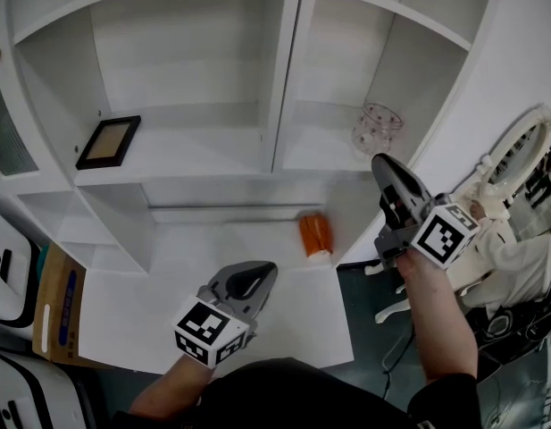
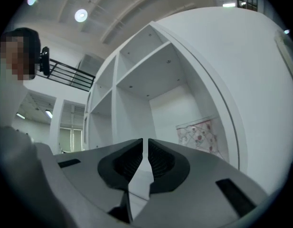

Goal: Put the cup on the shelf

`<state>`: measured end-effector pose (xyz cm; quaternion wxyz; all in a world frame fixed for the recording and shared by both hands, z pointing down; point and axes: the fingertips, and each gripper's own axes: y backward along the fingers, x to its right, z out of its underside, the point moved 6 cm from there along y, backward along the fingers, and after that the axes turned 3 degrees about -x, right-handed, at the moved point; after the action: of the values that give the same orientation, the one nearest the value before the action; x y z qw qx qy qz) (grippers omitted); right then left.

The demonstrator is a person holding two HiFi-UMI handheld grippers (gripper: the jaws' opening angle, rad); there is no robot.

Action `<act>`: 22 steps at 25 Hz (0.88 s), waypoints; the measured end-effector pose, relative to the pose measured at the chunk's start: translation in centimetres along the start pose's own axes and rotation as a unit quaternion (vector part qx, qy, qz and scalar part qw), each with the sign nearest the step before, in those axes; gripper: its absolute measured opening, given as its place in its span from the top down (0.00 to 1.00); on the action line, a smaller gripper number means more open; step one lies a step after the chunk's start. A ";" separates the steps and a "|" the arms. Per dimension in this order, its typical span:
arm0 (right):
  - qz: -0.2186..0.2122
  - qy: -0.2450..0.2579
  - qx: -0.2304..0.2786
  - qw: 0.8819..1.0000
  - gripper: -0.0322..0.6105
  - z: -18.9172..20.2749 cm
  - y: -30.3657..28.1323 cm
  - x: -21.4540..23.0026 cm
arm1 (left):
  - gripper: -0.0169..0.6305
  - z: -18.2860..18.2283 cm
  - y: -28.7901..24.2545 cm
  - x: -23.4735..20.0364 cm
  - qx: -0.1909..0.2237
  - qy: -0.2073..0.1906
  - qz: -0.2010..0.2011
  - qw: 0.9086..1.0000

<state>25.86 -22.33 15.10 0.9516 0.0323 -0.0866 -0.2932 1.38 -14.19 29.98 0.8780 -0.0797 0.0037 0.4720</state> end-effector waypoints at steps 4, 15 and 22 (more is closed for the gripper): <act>-0.048 0.042 0.000 0.998 0.89 1.1 1.1 -3.3 | 0.96 -0.3 0.6 -0.2 -0.002 -0.005 -0.007 1.000; -0.087 0.041 -0.029 0.995 0.91 10.0 5.7 -8.4 | 0.96 0.9 2.4 -0.5 -0.015 0.003 -0.027 1.000; -0.096 0.013 -0.053 0.994 0.92 15.3 8.5 -10.9 | 0.96 1.9 3.6 -0.2 -0.013 0.005 -0.051 0.999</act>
<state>18.86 -9.29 29.47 0.9205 -0.0060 -0.0549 -0.3867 -1.84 -12.13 31.34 0.8997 -0.0933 -0.0024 0.4264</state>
